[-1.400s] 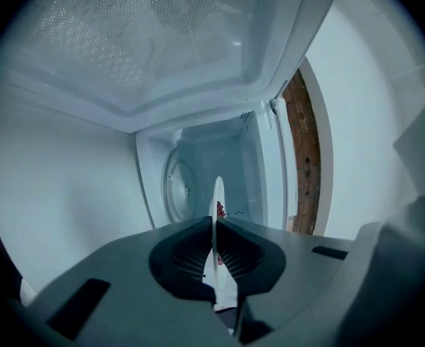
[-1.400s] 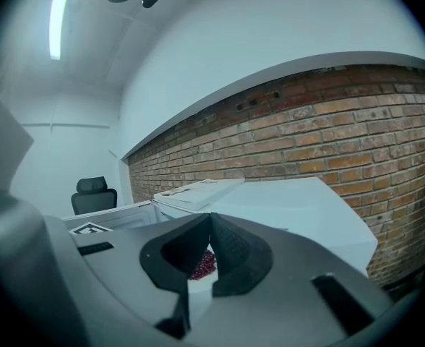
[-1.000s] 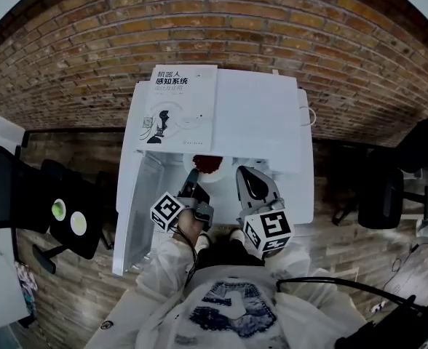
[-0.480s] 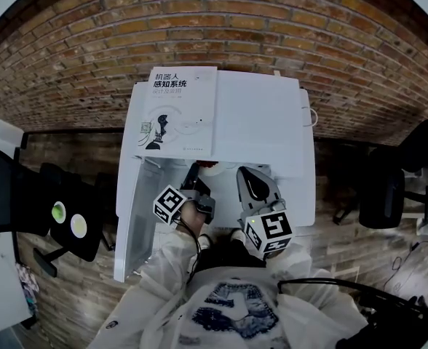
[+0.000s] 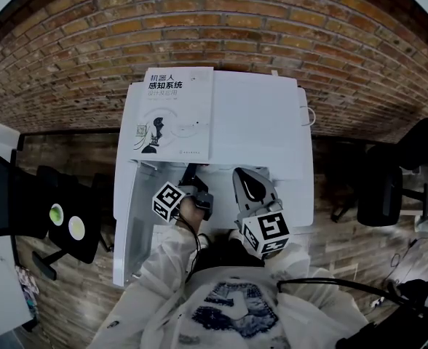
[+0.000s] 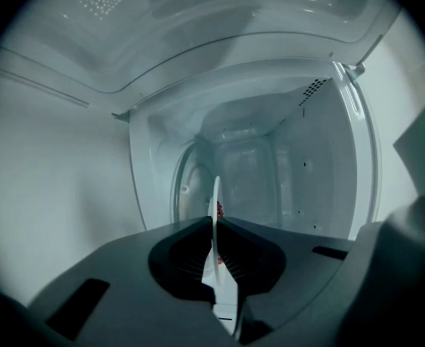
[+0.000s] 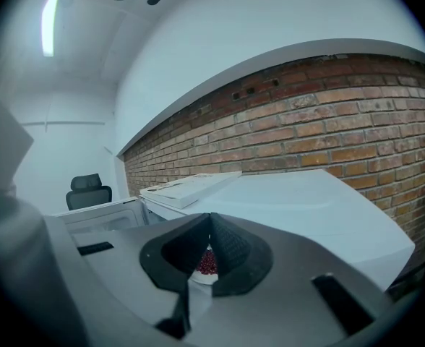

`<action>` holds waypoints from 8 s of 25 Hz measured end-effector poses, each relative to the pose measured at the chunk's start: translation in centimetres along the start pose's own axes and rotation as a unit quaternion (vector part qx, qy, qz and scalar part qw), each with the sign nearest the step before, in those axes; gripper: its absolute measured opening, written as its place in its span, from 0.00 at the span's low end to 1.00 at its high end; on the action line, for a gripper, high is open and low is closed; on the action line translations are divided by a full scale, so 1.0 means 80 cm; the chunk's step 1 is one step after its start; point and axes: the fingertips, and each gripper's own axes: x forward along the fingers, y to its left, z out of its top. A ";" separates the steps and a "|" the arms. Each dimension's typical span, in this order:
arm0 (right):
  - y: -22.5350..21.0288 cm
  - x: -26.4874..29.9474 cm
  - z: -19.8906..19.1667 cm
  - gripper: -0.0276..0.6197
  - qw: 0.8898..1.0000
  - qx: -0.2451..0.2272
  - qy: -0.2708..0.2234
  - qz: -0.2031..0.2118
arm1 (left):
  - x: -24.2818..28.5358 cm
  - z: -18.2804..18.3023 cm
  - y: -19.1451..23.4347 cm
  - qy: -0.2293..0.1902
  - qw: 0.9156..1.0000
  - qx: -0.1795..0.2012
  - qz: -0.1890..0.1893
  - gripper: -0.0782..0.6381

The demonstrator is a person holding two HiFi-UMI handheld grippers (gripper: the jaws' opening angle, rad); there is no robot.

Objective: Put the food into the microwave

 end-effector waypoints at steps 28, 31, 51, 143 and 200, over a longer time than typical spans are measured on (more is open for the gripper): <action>-0.009 0.005 -0.006 0.06 1.000 0.007 0.009 -0.005 | 0.026 -0.001 0.004 0.000 1.000 -0.009 0.011 0.13; -0.010 0.004 -0.007 0.06 1.000 0.008 0.010 -0.005 | 0.026 -0.001 0.003 -0.002 1.000 -0.005 0.010 0.14; -0.012 0.000 -0.010 0.06 1.000 0.015 0.013 -0.004 | 0.028 -0.001 -0.017 -0.004 1.000 0.012 -0.001 0.28; -0.011 -0.051 -0.033 0.06 0.999 0.027 0.019 -0.026 | -0.040 0.027 -0.053 -0.014 0.861 0.499 0.096 0.45; 0.034 -0.168 0.047 0.06 0.997 0.015 -0.066 -0.037 | -0.251 -0.064 -0.279 -0.029 0.753 0.654 -0.066 0.12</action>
